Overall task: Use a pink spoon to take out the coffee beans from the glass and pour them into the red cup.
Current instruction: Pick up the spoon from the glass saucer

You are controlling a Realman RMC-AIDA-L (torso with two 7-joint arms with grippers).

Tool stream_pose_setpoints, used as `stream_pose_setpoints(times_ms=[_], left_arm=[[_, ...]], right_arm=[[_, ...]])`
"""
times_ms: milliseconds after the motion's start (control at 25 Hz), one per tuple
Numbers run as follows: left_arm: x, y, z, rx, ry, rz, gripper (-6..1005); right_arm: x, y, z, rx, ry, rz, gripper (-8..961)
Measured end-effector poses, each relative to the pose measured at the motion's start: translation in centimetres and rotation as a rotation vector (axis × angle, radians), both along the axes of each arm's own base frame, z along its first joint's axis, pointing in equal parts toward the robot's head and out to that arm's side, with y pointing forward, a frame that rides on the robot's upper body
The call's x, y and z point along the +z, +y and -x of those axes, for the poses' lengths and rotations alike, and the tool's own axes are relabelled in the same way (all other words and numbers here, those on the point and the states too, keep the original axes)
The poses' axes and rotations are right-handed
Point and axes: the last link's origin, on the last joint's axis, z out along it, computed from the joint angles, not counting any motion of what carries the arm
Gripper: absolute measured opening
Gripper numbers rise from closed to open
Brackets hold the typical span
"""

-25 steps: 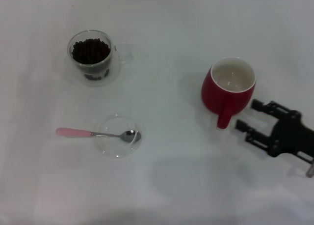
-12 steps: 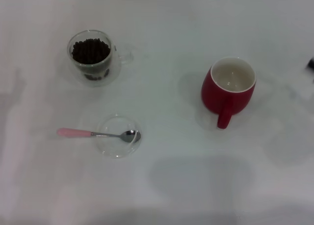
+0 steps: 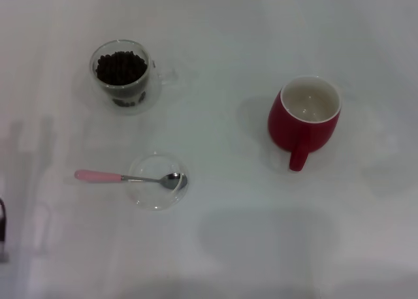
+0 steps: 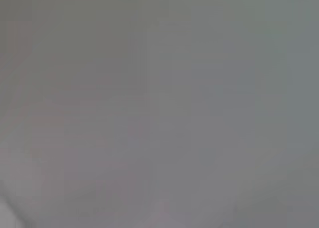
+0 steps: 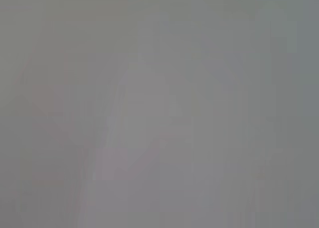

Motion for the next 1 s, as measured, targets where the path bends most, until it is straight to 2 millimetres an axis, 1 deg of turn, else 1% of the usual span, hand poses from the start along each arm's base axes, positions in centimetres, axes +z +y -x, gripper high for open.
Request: stream_pose_setpoints(times_ms=[160,320,480,600,720,1000], left_arm=[[-1.3,-1.8,-0.3,0.031,-0.069,0.053,866],[-2.3,-3.3,-0.3,0.060,-0.120,0.109,865],[-2.9,-4.5,-0.2,0.067,-0.178,0.167,864],[-3.5,-5.0,0.2,0.076,-0.209,0.231,864],[-4.3,-5.3,0.7,0.097,-0.235,0.304,863],[-5.2,-5.3,1.1,0.118,-0.244,0.385,863]], right_arm=[[2.1,0.5,0.5,0.004,-0.006,-0.120,700],[2.8,1.5,0.8,-0.014,-0.008,-0.165,700],[2.1,2.3,1.4,-0.020,0.003,-0.175,700],[1.5,2.8,2.0,-0.020,0.004,-0.185,699],[1.0,3.3,2.4,-0.027,-0.002,-0.194,699],[0.5,3.9,2.6,-0.038,-0.005,-0.179,699]])
